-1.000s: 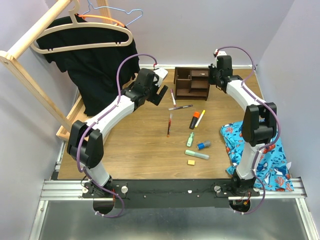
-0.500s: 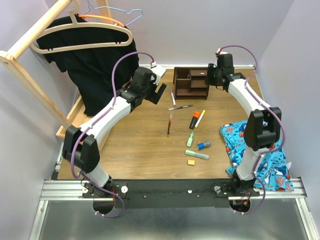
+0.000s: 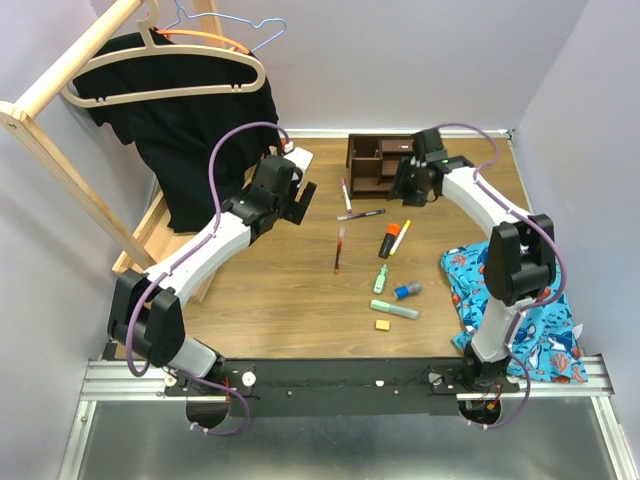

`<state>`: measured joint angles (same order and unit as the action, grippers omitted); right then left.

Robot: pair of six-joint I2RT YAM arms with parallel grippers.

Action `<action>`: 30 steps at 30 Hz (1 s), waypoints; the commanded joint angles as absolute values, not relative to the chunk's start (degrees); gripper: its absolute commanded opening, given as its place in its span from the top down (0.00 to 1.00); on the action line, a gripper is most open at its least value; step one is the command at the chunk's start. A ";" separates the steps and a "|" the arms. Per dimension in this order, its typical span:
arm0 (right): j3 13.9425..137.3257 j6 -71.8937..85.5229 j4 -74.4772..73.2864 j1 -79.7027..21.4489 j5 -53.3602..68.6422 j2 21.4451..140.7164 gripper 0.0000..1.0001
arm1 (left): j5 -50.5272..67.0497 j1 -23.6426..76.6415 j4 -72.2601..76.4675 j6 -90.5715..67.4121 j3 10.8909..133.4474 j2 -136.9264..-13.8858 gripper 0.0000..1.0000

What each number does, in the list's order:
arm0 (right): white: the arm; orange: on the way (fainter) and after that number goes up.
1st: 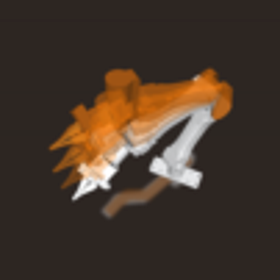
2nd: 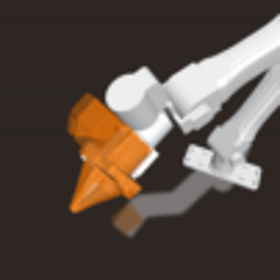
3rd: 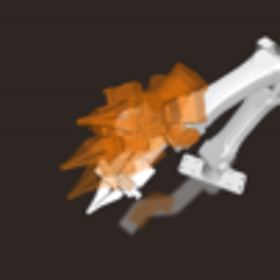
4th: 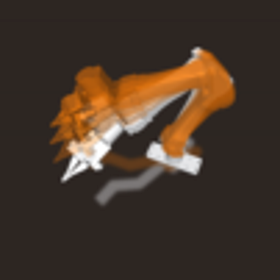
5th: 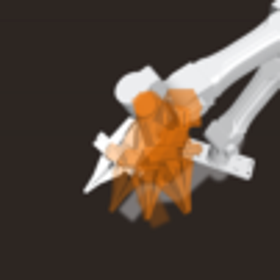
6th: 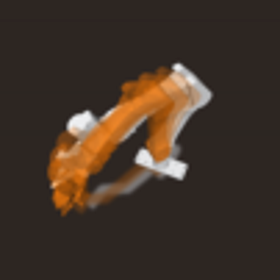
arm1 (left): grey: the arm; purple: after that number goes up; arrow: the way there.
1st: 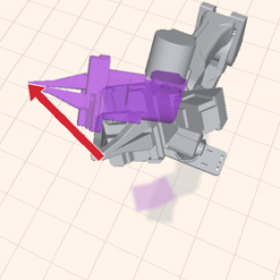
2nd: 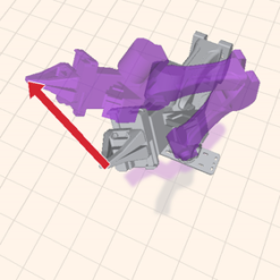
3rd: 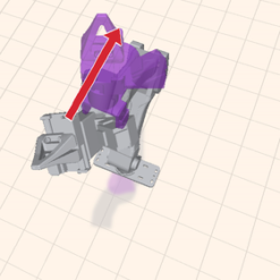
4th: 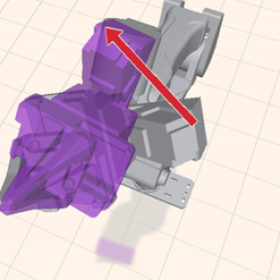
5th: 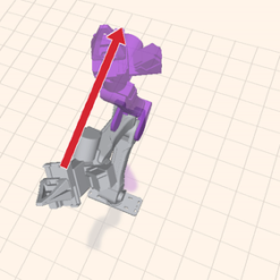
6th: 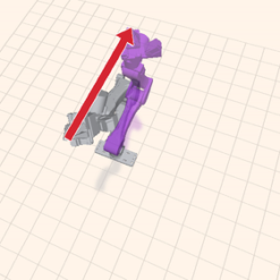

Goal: Sort the stationery into containers
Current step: Pick up the pen from the center of the board.

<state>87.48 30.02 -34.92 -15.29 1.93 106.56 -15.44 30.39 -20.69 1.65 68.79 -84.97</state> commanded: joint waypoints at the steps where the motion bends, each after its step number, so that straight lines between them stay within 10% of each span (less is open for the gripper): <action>1: 83.68 34.89 -37.88 -17.49 2.73 108.81 0.50 | -20.13 30.23 -19.33 0.18 65.75 -81.91 0.01; 30: 82.70 36.57 -37.70 -21.27 -6.24 119.44 0.55 | -18.11 28.21 -19.42 -2.99 58.80 -76.11 0.01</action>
